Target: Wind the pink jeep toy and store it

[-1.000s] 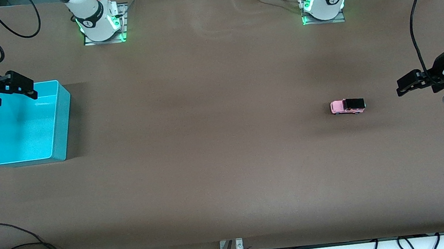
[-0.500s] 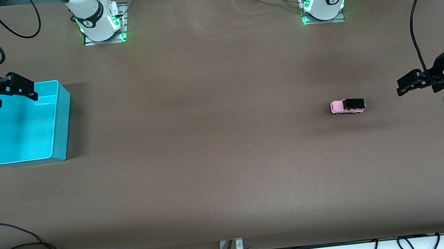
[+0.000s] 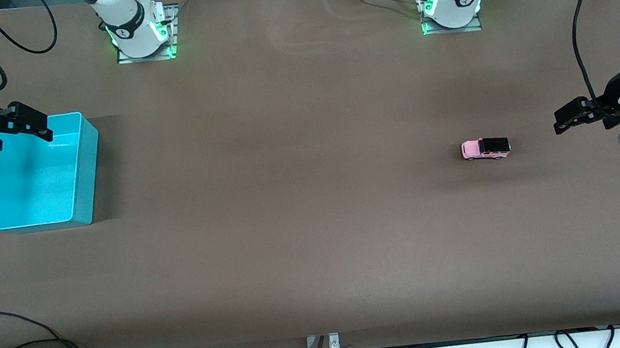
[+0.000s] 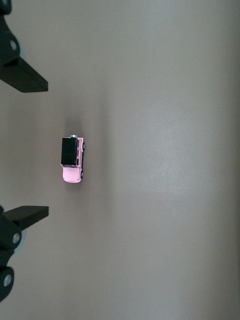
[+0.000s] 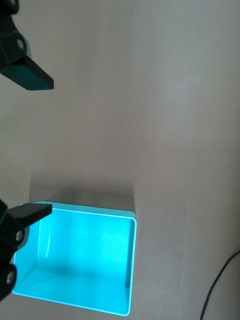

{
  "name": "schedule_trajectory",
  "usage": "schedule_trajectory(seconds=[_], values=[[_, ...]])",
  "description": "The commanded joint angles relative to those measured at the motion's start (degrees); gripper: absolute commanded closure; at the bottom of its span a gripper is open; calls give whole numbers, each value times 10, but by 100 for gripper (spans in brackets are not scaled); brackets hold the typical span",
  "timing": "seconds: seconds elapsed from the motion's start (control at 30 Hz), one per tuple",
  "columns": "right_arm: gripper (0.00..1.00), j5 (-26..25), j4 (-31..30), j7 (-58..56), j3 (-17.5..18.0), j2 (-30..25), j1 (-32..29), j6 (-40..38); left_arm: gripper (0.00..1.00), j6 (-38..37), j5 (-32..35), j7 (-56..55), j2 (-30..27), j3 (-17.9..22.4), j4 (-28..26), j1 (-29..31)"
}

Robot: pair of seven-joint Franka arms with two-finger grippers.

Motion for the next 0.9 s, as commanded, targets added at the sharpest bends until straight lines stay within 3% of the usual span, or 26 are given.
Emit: schedule_trajectory(seconds=[0.0, 0.87], values=[[0, -2, 13, -1, 0, 5, -2, -2, 0, -1, 18, -5, -10, -1, -10, -3], [0, -2, -9, -9, -3, -11, -2, -12, 0, -3, 18, -13, -10, -1, -12, -2]])
